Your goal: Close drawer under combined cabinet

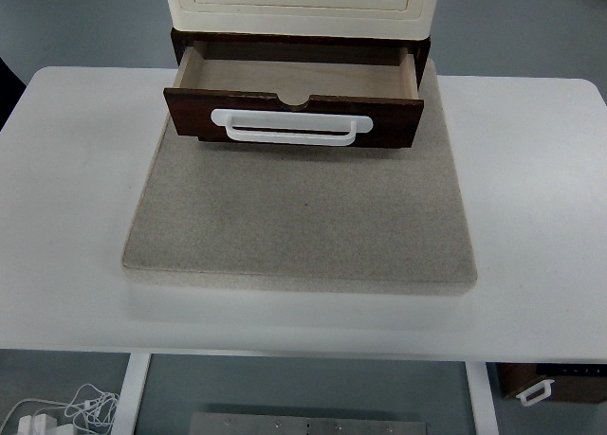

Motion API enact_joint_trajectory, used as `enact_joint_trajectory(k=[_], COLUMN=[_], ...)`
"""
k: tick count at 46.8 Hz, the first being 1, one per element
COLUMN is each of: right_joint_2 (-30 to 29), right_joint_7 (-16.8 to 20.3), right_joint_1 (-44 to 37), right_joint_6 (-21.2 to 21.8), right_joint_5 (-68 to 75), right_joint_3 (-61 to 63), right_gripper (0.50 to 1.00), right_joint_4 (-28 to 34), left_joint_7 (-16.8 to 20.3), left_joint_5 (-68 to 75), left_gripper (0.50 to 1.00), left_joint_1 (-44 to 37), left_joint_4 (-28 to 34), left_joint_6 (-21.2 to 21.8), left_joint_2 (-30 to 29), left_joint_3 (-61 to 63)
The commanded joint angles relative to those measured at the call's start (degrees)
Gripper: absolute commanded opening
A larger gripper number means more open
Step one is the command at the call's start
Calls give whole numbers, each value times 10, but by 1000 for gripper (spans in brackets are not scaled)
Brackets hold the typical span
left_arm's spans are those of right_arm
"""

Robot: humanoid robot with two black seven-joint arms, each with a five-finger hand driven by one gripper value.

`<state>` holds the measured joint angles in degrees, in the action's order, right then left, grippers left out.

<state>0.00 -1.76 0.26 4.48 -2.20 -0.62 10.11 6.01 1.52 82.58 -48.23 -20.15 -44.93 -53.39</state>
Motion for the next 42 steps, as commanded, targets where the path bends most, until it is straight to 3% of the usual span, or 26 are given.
enact_joint_trajectory(k=[1, 24, 42], right_joint_2=[0, 0, 0], right_joint_7=[0, 0, 0], right_joint_1=[0, 0, 0], right_joint_6=[0, 0, 0], right_joint_5=[0, 0, 0], right_joint_3=[0, 0, 0], right_gripper=[952, 952, 952], right_joint_4=[0, 0, 0], left_joint_7=[0, 1, -3], left_joint_5=[12, 90, 218], left_gripper=[996, 996, 990], left_joint_1=[-5, -18, -15], left_joint_4=[-32, -279, -378], left_joint_6=[0, 7, -8], left_joint_2=[-2, 2, 16], left_joint_3=[-1, 77, 224])
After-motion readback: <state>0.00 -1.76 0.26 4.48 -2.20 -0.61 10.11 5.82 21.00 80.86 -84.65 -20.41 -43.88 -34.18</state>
